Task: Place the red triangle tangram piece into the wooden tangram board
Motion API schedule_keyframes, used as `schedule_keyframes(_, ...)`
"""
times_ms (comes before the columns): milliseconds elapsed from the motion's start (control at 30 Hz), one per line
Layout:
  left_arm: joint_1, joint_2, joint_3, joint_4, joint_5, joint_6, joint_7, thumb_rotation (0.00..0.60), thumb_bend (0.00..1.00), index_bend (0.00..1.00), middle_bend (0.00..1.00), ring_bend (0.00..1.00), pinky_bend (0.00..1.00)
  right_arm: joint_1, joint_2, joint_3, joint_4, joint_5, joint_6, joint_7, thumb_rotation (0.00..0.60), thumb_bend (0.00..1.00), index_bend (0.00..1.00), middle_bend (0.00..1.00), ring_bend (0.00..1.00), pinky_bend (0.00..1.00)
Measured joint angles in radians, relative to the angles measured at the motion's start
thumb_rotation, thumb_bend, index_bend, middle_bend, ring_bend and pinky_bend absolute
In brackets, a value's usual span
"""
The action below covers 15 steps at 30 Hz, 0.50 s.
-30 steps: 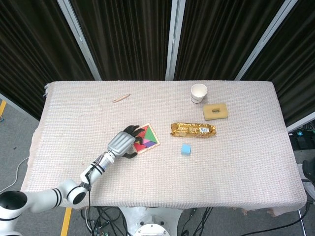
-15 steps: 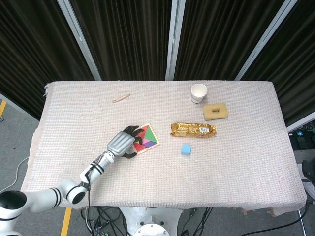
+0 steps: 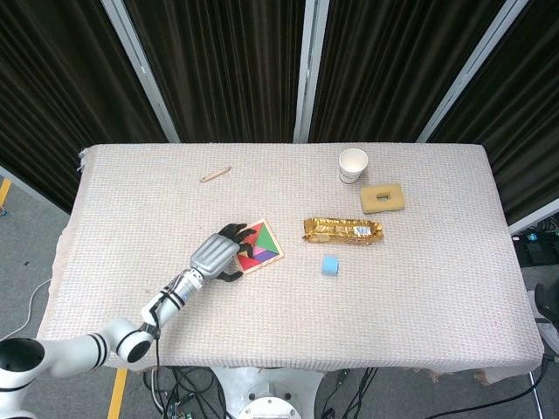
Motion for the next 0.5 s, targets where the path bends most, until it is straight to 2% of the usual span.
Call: schedule_keyframes(500, -0.002, -0.009, -0.003, 0.012, 0.014, 0.018, -0.005, 0.6, 0.26, 0.39, 0.08, 0.0, 0.09, 0.0, -0.002, -0.002, 0.004, 0.001, -0.004, 0.0, 0.6, 0.35, 0.0, 0.0, 0.0, 0.0)
